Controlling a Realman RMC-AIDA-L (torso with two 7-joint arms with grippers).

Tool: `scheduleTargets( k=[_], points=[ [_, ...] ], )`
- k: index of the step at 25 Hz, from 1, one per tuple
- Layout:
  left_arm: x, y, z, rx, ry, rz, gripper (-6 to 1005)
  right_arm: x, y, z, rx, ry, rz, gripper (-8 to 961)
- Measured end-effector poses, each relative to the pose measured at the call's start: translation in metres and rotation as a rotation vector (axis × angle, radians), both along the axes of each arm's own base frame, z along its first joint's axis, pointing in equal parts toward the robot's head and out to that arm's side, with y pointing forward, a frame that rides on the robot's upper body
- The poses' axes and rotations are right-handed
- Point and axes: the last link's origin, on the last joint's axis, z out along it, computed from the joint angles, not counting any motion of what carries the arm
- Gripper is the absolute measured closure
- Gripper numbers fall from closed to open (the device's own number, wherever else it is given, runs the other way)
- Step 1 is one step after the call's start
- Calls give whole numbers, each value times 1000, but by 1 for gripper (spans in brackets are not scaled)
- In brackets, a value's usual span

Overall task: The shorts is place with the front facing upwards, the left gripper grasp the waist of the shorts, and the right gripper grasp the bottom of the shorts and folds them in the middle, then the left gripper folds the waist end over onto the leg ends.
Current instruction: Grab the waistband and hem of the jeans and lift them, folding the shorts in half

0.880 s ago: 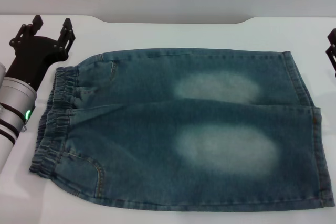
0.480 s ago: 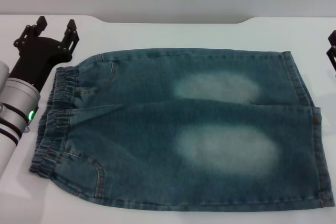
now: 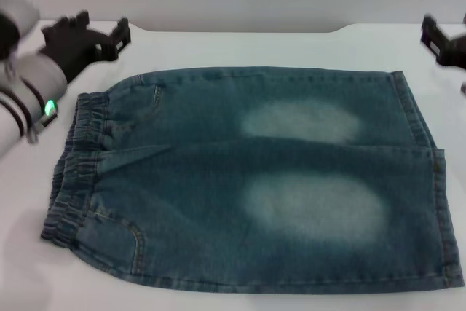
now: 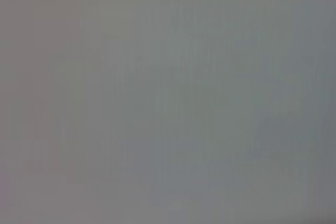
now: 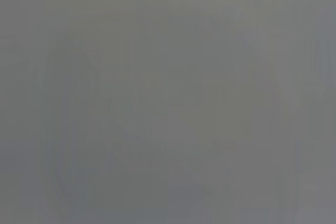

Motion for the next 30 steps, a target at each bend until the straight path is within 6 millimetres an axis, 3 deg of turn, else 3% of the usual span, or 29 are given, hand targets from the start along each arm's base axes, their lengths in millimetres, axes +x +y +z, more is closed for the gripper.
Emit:
scheduleTargets(
  k=[2,7,11,16,23,27,29,30],
  points=[
    [35,10,35,-106,112,113,350,-15,5,15,-9,-43,-67,299],
    [60,5,62,-179,192,156,351,-35,13,55,-39,-123,-240,299],
    [70,1,82,-200,223,192,354,-33,13,79,-160,-66,-294,299],
    [69,-3,96,-240,278,266,359,-25,1,106,-277,125,-308,299],
    [64,-19,103,-358,342,380,366,-27,-33,118,-383,125,-386,300],
    [64,-37,105,-435,357,453,369,-23,-55,125,-377,139,-438,300],
    [64,-37,105,-435,357,453,371,-18,-66,129,-372,147,-472,300],
    [57,-50,103,-509,388,532,372,-16,-69,132,-368,150,-483,300]
  ],
)
